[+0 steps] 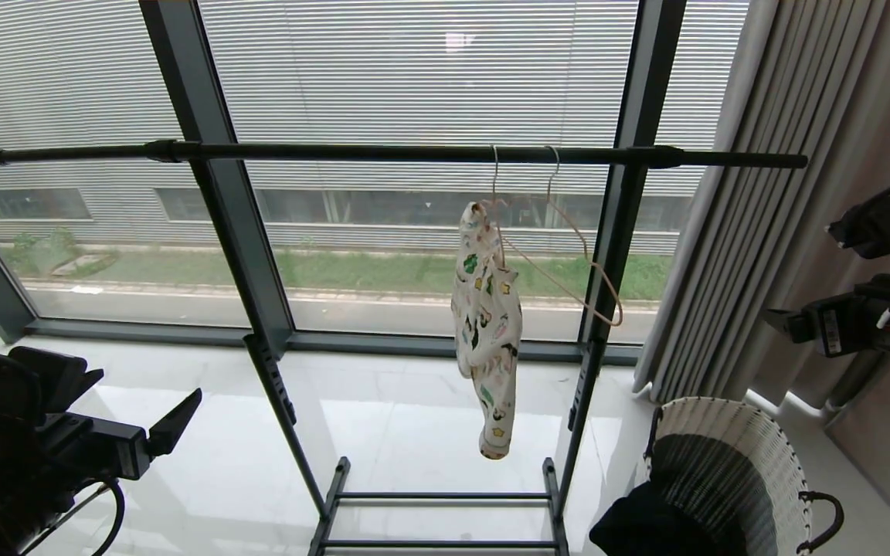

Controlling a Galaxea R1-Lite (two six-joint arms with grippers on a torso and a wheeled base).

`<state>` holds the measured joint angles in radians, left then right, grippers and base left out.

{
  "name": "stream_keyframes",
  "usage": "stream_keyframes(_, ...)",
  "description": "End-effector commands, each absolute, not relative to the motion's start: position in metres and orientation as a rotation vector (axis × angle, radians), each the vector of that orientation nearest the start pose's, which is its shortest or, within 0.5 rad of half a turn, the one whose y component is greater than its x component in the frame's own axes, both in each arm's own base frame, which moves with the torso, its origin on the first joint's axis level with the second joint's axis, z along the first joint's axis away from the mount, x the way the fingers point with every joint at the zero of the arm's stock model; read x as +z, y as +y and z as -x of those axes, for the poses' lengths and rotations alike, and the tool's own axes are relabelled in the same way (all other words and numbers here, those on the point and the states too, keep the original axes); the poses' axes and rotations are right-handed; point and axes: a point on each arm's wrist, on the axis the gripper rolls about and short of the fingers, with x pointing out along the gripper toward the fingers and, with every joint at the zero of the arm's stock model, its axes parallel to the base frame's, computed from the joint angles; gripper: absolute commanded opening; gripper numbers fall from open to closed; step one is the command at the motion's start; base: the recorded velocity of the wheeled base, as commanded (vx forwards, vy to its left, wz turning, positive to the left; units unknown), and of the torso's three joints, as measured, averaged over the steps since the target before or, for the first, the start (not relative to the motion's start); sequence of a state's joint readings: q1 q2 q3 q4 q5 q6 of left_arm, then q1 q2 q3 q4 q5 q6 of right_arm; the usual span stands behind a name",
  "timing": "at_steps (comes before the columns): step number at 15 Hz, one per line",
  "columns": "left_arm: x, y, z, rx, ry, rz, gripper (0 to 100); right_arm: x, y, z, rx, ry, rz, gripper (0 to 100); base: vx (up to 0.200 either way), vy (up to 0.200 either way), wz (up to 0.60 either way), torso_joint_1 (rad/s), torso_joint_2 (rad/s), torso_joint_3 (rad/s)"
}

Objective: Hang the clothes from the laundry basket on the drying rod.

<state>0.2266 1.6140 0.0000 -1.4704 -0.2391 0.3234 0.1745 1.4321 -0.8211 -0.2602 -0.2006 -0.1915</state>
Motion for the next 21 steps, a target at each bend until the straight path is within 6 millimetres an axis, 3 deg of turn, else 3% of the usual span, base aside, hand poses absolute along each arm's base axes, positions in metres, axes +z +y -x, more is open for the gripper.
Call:
stream_keyframes(1,0.107,0.036,-0.179,-0.034,0.136,-0.289,100,0.223,0.038,-0.238,0.008,0.348,0.256,100,0.0,0.0,0.0,0.0,0.0,0.0)
stream_keyframes(5,0.112,0.037,-0.184,-0.005,0.111,-0.183,100,0.216,0.036,-0.228,0.01,0.366,0.26,100,0.0,0.0,0.0,0.0,0.0,0.0)
stream_keyframes(9,0.115,0.042,-0.186,0.154,0.11,-0.111,100,0.207,0.033,-0.212,0.012,0.391,0.265,100,0.0,0.0,0.0,-0.163,0.38,0.213)
stream_keyframes(14,0.115,0.041,-0.186,0.148,0.105,-0.113,100,0.207,0.033,-0.212,0.012,0.391,0.263,100,0.0,0.0,0.0,-0.219,0.5,0.278)
stream_keyframes(21,0.114,0.026,-0.184,0.073,0.108,-0.05,100,0.206,0.033,-0.212,0.012,0.392,0.265,100,0.0,0.0,0.0,-0.194,0.49,0.286)
